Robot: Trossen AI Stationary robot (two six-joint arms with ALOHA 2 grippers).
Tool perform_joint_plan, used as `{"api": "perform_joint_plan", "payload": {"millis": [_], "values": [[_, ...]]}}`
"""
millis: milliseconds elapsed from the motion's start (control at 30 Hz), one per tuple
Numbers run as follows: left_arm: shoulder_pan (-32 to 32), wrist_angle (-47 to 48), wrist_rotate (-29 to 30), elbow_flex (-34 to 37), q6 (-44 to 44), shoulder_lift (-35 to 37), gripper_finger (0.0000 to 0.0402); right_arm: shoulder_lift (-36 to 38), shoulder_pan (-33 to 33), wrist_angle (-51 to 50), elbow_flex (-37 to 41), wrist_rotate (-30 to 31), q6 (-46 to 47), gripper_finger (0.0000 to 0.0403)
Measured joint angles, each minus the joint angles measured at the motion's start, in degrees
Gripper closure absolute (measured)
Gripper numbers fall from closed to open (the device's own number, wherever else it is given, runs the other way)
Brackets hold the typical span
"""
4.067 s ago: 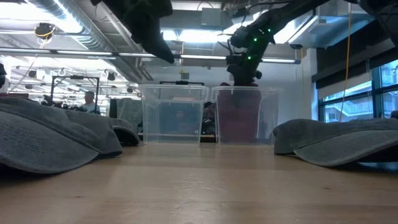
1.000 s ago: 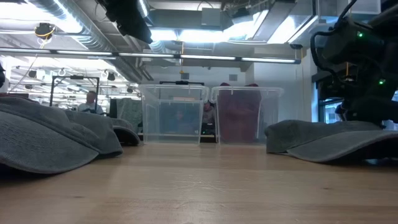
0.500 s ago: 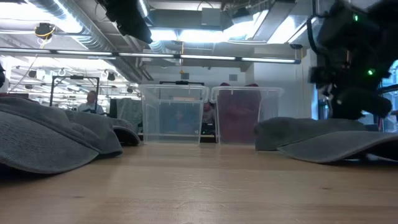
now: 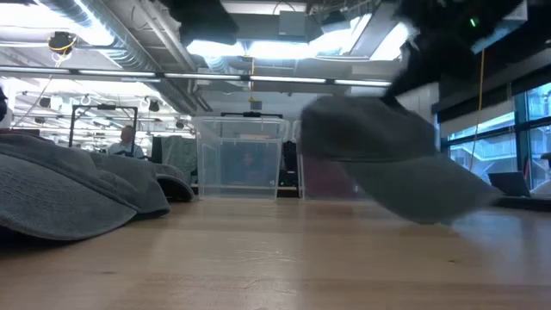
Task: Pick & Place hat
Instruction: Put the bottom right gray cap into the left transparent bin
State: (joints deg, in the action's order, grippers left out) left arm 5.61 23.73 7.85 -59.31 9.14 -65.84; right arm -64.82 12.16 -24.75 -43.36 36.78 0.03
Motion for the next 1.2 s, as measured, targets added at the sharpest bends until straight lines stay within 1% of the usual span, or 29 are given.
{"api": "perform_joint_plan", "payload": {"millis": [67,133,200,267,367,500,733,867,1000,1100,1200], "values": [[0.0,-3.3,-0.3,0.0,1.4,-1.8,0.0253,0.0,0.0,4.0,-1.1,0.1,-4.0,0.0402],[0.0,-4.5,-2.6,0.0,1.6,-3.8,0.0253,0.0,0.0,8.7,-1.4,-1.1,-8.0,0.0402],[0.0,-8.5,-5.7,0.0,1.8,-6.7,0.0252,0.0,-0.1,12.8,-1.4,-3.5,-10.7,0.0402],[-0.2,-12.1,-9.2,0.0,2.2,-9.4,0.0251,-0.3,-0.3,15.2,-1.3,-5.2,-12.4,0.0402],[-0.4,-17.6,-12.8,0.0,1.3,-13.4,0.0249,-1.0,-0.4,16.4,-1.3,-5.3,-13.3,0.0402],[-0.4,-20.5,-13.0,0.0,-1.0,-17.2,0.0249,-2.4,-0.4,17.8,-1.3,-5.6,-14.1,0.0403],[-0.5,-23.0,-13.7,0.0,-5.5,-21.0,0.0249,-5.0,-0.4,19.7,-1.3,-6.4,-15.0,0.0403],[-0.6,-23.1,-17.4,0.0,-6.9,-21.7,0.0249,-6.1,-0.5,21.8,-1.3,-6.4,-16.3,0.0403],[-0.6,-23.1,-15.5,0.0,-7.1,-21.6,0.0249,-6.4,-0.5,22.9,-1.3,-6.6,-17.0,0.0403],[-0.6,-23.1,-16.4,0.0,-7.8,-21.6,0.0252,-6.4,-0.5,23.7,-1.3,-6.5,-17.0,0.0403],[-0.7,-23.1,-16.6,0.0,-8.4,-21.6,0.0266,-6.4,-0.5,24.6,-1.3,-6.6,-17.0,0.0403]]}}
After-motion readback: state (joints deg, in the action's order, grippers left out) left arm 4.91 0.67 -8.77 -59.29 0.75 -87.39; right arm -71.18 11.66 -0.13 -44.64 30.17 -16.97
